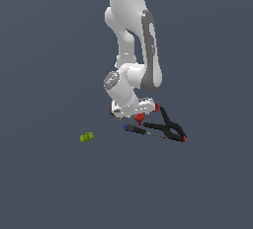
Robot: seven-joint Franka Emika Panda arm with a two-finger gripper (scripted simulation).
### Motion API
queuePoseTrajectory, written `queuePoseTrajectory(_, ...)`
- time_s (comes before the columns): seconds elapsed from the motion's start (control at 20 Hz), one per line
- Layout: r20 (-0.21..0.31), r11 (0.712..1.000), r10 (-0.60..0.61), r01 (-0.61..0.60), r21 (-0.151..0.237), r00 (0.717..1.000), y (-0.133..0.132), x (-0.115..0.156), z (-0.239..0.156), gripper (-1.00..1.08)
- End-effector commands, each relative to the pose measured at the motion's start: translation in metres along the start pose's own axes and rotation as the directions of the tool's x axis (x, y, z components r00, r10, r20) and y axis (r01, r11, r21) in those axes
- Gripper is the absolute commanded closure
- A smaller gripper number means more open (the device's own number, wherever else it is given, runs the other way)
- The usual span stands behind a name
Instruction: Pick up a designated object from a clutter of objects.
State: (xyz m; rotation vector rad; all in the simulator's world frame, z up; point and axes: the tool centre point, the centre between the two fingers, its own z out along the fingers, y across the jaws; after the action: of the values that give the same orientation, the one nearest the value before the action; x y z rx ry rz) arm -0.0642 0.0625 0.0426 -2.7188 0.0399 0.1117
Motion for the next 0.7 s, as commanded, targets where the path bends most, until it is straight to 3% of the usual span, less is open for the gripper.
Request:
queuePoseTrajectory(0.0,0.000,1.000,0.000,0.000,0.000,1.000,0.0001,-0.0007,0.0090,-1.00)
queuePoseTrajectory(0.35,0.000,1.000,0.000,0.000,0.001,1.000,0.0001,0.0002,0.0141,-1.00)
queuePoseTrajectory(0.4,0.000,1.000,0.000,0.000,0.001,1.000,0.0001,0.0002,0.0141,1.08)
queuePoseTrajectory(0.65,0.000,1.000,0.000,0.000,0.001,1.000,0.0001,0.0002,0.0141,1.08)
